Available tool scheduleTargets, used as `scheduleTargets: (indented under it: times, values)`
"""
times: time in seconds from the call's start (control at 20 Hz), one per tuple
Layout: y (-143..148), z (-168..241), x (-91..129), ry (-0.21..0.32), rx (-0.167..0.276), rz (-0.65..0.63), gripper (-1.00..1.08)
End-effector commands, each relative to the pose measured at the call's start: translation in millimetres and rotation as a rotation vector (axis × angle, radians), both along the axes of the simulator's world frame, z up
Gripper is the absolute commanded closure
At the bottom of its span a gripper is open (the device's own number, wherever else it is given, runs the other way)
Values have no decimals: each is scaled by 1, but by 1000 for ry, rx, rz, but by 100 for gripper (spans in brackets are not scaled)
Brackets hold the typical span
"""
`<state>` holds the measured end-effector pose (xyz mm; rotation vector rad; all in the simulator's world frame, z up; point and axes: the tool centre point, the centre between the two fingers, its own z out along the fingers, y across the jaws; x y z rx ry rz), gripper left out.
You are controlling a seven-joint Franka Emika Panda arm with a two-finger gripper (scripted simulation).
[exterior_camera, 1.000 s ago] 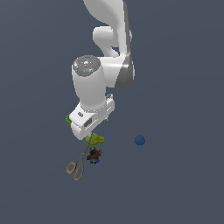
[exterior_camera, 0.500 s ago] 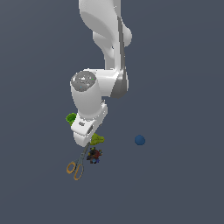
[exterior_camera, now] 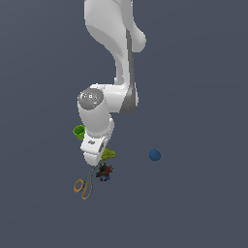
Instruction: Pick up a designated object from a clutter of objects.
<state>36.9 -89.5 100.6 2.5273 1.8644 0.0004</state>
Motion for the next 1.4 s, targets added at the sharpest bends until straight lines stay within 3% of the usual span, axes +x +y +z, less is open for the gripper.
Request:
scheduleTargets:
  times: [0.0,0.5,1.25,1.3,1.35]
  values:
    - [-1,-4,0,0,0,25,-92]
    - [-3,-11,-1,1,1,42,-92]
    - [-3,-59,-1,1,1,46,-92]
    - [-3,-59,-1,1,1,46,108]
    - [-3,-59,-1,1,1,46,108]
